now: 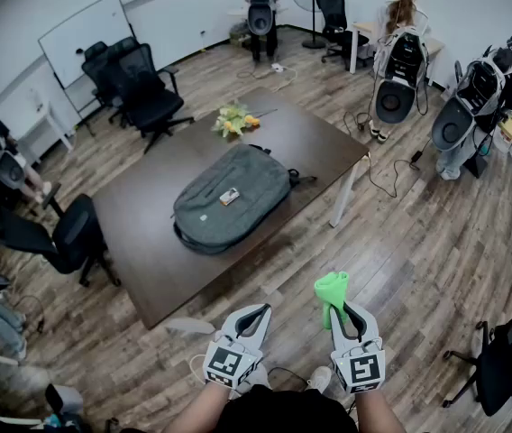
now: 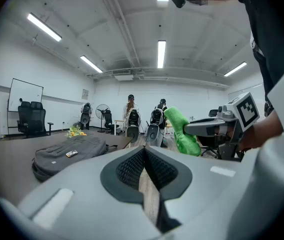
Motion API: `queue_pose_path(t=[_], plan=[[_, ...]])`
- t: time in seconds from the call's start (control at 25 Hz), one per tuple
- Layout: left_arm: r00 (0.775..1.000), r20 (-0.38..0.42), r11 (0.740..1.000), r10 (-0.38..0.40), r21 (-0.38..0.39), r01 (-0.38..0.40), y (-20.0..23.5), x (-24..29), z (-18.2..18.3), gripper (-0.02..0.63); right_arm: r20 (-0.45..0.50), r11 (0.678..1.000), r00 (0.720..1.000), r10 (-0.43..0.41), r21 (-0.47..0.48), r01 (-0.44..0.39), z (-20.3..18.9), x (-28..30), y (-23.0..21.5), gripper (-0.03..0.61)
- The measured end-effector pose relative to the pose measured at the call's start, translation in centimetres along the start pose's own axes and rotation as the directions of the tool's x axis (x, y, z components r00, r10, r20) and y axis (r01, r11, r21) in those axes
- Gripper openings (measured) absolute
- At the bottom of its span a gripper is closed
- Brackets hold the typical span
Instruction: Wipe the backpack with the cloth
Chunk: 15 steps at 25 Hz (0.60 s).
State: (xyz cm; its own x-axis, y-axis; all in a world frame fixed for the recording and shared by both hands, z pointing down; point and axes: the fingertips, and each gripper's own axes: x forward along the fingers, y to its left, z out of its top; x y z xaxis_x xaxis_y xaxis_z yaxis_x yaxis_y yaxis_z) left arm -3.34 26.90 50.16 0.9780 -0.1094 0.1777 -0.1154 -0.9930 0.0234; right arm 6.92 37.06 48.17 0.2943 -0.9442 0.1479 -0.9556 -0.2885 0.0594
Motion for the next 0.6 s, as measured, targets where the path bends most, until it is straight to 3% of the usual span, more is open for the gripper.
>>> queue_pose_path(t=[0.28,0.6], plan=[[1.0,-0.006,1.0,-0.001,-0.024,0.0,1.5,-1.1,-0.4,0.018,-0.028,1.0,1.0,-0.008,0.011,0.008,-0.1,1.4,1.3,0.066],[1.0,-0.021,0.999,-0.015,-0.032,0.014,5.1,-3.0,-1.3,0.018,0.016,0.997,1.0,-0.023,0.071,0.022,1.5,3.7,4.0,0.07]])
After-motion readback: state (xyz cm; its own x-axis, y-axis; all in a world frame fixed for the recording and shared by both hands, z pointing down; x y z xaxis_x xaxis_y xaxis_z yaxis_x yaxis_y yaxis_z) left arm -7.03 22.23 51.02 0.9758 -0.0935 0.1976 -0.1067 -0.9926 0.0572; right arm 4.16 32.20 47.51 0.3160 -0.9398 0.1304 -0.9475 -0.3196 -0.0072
